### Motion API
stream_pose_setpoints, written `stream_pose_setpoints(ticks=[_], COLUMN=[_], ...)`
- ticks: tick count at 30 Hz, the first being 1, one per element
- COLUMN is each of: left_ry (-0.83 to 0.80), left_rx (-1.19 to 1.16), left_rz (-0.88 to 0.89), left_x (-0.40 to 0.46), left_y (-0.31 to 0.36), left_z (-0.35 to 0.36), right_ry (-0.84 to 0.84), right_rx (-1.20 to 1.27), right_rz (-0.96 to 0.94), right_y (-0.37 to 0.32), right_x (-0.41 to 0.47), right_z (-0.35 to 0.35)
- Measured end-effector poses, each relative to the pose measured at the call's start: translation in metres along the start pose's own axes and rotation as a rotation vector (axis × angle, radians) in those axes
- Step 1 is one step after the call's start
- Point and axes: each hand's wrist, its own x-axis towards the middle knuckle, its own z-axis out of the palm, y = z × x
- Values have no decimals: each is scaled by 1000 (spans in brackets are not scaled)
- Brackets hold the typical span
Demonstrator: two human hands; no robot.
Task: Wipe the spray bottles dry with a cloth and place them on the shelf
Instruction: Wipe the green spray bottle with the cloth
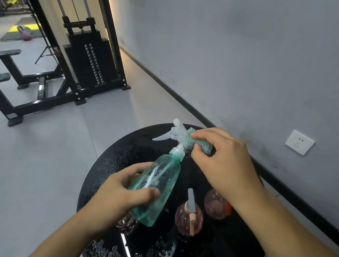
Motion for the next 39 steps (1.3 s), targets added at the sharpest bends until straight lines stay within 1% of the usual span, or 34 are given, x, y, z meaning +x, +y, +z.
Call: stream_pose_setpoints(ticks=[5,11,14,19,24,27,32,39], left_ry=[23,39,16,44,59,44,87,150], left_rx=[-12,-18,-20,-22,-34,-26,-39,-6], left_rz=[13,8,18,20,24,25,33,33], left_x=[0,2,0,1,3,2,3,3], left_y=[1,1,0,-2,-1,-3,-5,-7], left_z=[-1,-2,-1,-4,-4,-1,-3,3], right_ry=[-33,51,18,-23,-2,-24,-52,2], right_rx=[-32,15,-3,-25,-4,-1,-32,-12], right_rz=[56,11,-10,32,2,10,48,50], right_y=[6,1,2,6,2,3,6,6], right_x=[0,0,0,0,-1,-2,-3,-3], right_z=[-2,-3,1,2,2,3,3,0])
